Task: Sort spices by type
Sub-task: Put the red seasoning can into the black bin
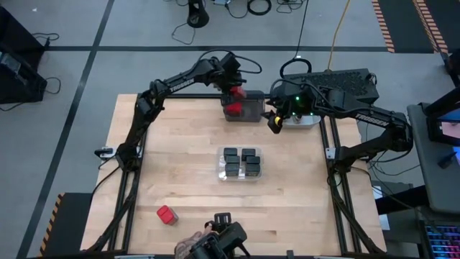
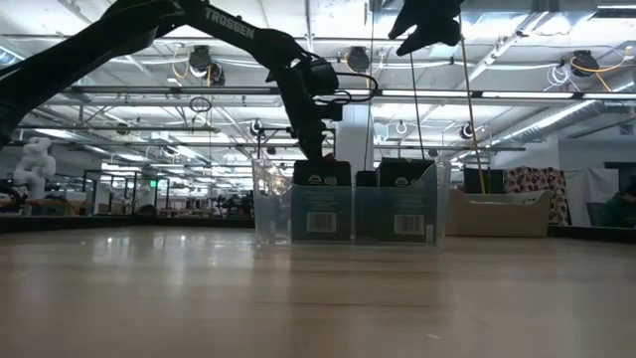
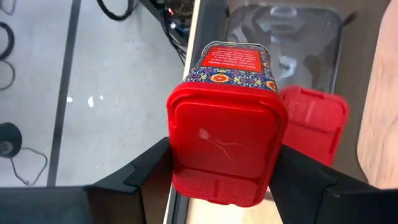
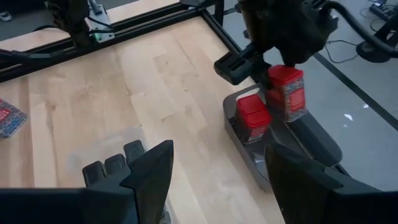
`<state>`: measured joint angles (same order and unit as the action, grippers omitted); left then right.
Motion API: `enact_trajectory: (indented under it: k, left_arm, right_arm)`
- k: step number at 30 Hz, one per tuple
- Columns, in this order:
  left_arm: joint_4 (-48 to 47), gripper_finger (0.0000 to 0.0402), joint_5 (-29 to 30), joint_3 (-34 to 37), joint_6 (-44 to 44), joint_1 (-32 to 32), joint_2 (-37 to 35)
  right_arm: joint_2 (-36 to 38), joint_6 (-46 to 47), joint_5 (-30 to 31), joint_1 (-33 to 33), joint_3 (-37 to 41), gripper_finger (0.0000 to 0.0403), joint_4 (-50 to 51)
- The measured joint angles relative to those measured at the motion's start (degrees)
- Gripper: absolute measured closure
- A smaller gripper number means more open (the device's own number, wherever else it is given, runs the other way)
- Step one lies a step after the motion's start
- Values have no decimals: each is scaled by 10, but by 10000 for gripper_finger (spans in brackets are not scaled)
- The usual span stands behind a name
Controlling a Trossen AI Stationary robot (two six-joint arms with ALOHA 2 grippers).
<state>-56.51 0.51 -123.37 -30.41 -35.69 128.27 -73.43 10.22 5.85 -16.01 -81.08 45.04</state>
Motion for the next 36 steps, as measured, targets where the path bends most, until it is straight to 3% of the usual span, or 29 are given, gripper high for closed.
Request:
enact_trajectory:
  k: [36]
  left_arm:
    - [-11,159,34,10,-2,4,12]
  right_arm:
    - [0,11,2,0,0,167,-2]
